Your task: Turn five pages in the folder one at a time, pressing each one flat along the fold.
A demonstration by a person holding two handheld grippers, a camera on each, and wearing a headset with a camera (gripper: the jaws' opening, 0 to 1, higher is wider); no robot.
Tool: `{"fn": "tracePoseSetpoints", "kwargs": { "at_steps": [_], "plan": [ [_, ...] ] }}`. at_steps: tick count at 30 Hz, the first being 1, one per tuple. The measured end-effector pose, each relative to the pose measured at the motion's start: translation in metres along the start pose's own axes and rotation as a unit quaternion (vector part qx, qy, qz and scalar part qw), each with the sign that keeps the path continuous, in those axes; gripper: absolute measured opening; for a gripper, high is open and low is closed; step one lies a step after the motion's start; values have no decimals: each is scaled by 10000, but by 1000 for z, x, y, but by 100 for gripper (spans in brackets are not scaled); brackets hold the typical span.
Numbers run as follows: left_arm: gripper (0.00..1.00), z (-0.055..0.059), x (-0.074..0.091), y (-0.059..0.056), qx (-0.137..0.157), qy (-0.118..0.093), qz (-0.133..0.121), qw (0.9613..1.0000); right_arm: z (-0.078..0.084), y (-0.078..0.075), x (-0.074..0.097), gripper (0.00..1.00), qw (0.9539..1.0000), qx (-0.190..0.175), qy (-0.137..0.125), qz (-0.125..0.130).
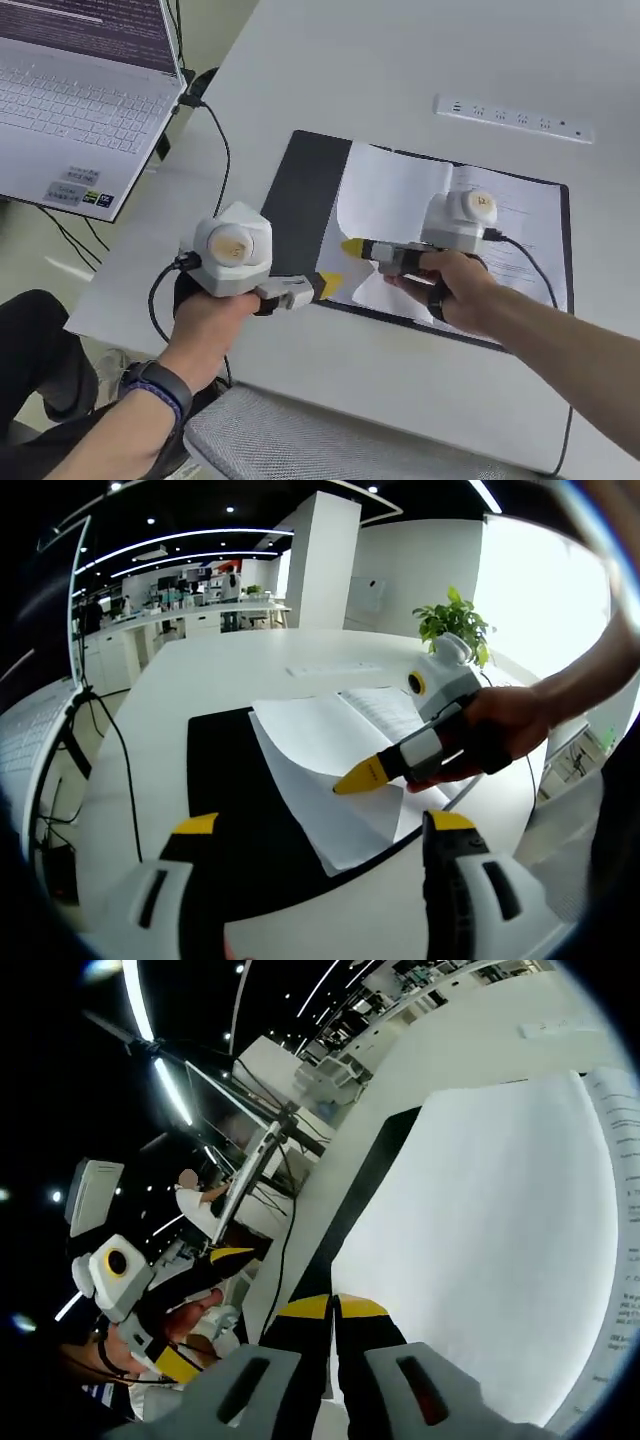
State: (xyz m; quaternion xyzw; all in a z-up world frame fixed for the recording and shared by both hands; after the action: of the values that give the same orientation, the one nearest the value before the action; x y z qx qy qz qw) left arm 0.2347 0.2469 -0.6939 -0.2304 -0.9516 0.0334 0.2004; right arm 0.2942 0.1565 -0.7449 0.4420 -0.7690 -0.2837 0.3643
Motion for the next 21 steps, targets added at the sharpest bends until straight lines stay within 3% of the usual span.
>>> {"fn": "tracePoseSetpoints", "kwargs": {
  "at_steps": [5, 12, 21],
  "plan": [
    [81, 2, 0, 0, 43, 15, -3, 10000, 7, -5, -2, 0, 9998, -84, 115, 108],
    [81, 4, 0, 1, 93, 35, -30, 9999, 7, -32, -14, 0, 9993, -199, 192, 231],
    [81, 8, 0, 3, 90, 102, -20, 9999, 15, -38, -16, 1, 9990, -197, 271, 282]
  ]
}}
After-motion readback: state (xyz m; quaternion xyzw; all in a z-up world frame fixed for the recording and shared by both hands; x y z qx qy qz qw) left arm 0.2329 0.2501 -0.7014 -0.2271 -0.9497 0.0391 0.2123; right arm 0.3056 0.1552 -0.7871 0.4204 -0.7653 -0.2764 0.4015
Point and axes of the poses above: the centre of the closed fingertips' face, and the gripper's own axes: x roughly backward along the fingers, y roughly to its left, z roughly out of its underside, the point moved 5 cm from there along x, roughly backward along the fingers, and after that the axes turned 12 degrees about -y, right-handed, at the moved point
